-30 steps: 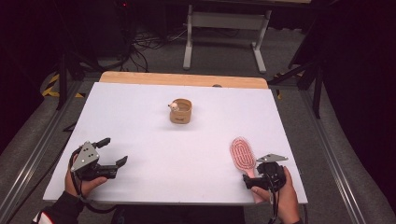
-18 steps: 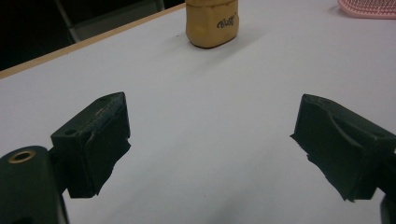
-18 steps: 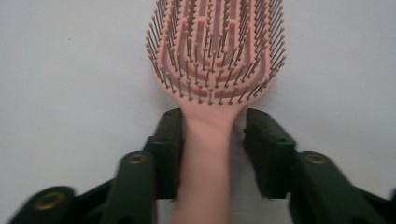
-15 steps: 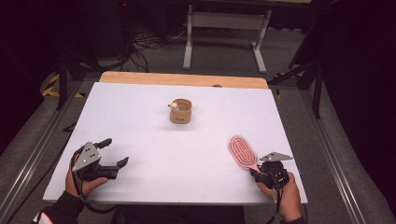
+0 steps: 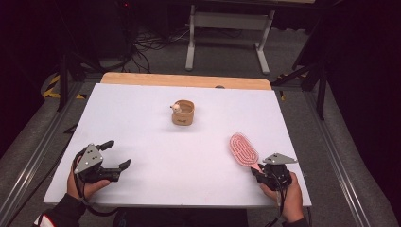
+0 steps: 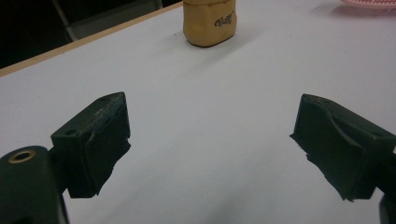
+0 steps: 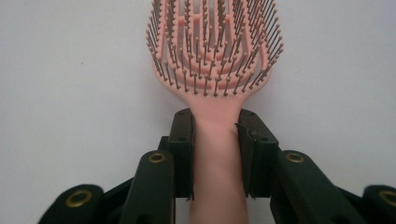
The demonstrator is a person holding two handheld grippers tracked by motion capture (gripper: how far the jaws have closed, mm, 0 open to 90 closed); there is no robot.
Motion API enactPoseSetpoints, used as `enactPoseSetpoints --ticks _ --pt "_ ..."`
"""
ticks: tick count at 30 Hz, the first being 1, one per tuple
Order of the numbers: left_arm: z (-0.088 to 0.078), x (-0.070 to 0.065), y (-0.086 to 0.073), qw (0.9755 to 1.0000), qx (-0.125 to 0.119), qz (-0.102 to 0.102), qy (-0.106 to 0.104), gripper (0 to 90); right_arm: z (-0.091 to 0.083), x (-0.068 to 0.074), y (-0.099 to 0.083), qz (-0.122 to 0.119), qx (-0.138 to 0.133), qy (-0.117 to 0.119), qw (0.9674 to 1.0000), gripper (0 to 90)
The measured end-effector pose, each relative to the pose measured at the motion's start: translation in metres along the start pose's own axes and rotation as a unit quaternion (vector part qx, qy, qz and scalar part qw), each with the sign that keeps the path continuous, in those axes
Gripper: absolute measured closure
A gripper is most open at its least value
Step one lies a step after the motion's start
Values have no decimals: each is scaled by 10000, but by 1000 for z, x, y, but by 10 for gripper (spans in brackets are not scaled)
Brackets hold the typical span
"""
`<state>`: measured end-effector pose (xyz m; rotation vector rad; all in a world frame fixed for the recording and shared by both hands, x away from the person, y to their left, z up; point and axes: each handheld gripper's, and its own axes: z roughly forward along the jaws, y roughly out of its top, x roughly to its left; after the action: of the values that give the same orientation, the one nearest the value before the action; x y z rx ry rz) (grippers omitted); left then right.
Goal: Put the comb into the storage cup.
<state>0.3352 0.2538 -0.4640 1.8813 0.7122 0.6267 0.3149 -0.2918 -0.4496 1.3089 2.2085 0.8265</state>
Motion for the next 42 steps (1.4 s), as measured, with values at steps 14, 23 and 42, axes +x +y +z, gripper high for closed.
enactPoseSetpoints --ticks 14,23,42 --pt "3 -1 1 10000 12 -32 -69 113 -9 -1 14 68 -1125 -333 9931 691" --pt "8 -2 4 9999 31 -8 -156 97 -10 5 37 -110 -1888 -418 9811 692" --pt "31 -11 28 9986 -30 -112 -509 87 21 60 83 -627 -2541 -84 9651 691"
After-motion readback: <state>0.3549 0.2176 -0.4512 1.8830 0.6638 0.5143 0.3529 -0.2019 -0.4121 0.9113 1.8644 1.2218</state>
